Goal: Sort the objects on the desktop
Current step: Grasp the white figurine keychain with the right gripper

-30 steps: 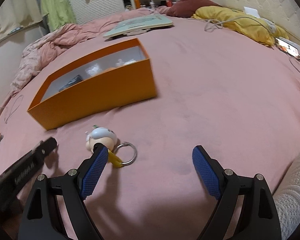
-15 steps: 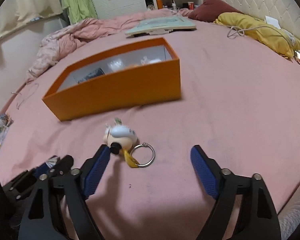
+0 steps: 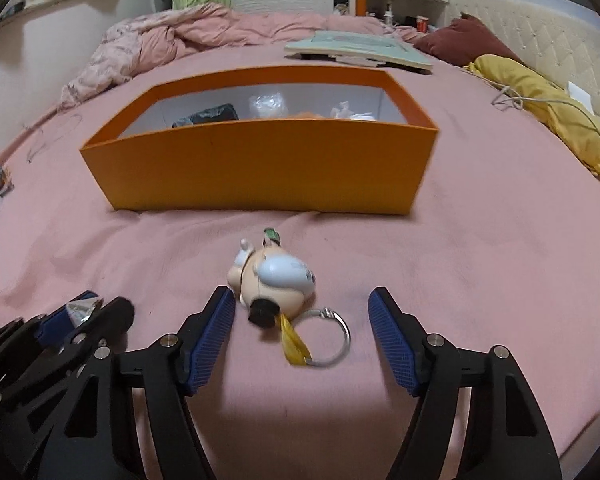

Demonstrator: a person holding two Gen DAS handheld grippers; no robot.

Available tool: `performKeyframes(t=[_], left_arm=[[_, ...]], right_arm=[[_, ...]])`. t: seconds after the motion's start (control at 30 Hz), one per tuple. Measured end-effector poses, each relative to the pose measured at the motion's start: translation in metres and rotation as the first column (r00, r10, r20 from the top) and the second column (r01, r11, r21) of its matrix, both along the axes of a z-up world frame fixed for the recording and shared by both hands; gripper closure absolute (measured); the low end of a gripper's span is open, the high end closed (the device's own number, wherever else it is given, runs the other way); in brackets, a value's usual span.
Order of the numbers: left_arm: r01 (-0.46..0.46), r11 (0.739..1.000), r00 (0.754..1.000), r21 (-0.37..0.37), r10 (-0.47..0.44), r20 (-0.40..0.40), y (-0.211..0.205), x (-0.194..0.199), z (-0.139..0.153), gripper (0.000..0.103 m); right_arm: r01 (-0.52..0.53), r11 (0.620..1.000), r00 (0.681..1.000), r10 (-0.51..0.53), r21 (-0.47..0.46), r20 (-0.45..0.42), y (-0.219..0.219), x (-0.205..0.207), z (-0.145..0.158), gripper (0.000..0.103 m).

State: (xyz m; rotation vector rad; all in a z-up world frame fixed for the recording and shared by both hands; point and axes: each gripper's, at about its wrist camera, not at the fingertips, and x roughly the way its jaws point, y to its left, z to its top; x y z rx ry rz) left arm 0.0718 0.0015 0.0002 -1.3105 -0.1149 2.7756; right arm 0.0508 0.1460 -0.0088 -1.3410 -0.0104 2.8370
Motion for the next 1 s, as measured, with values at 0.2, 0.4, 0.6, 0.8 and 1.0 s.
performKeyframes(t=[0.2, 0.4, 0.6, 0.8, 1.0], left_arm=[[0.005, 1.000, 1.000, -0.028, -0.005, -0.003, 0.005, -0.001, -0.001, 0.075], [0.006, 1.000, 1.000, -0.028, -0.006, -0.006, 0.004, 0.000, -0.001, 0.075], [0.005, 1.000, 1.000, -0.028, -0.006, -0.008, 0.004, -0.001, -0.001, 0.075], [0.006, 0.999, 1.000, -0.039, -0.006, -0.010, 0.006, -0.001, -0.001, 0.075], [0.005, 0.999, 1.000, -0.046, -0.006, -0.012, 0.008, 0.000, -0.001, 0.075]], right_arm=[[-0.036, 0.998, 0.998, 0.035, 0.041, 0.045, -0.004, -0.015, -0.004, 0.033], [-0.042, 0.999, 0.997, 0.041, 0.013, 0.064, 0.003, -0.015, -0.005, 0.033], [0.002, 1.000, 1.000, -0.002, -0.011, 0.016, 0.011, -0.008, 0.000, 0.065], [0.035, 0.997, 0.999, -0.034, -0.070, 0.006, 0.019, -0.001, 0.003, 0.066], [0.029, 0.998, 0.999, -0.029, -0.050, 0.013, 0.015, -0.003, 0.001, 0.066]])
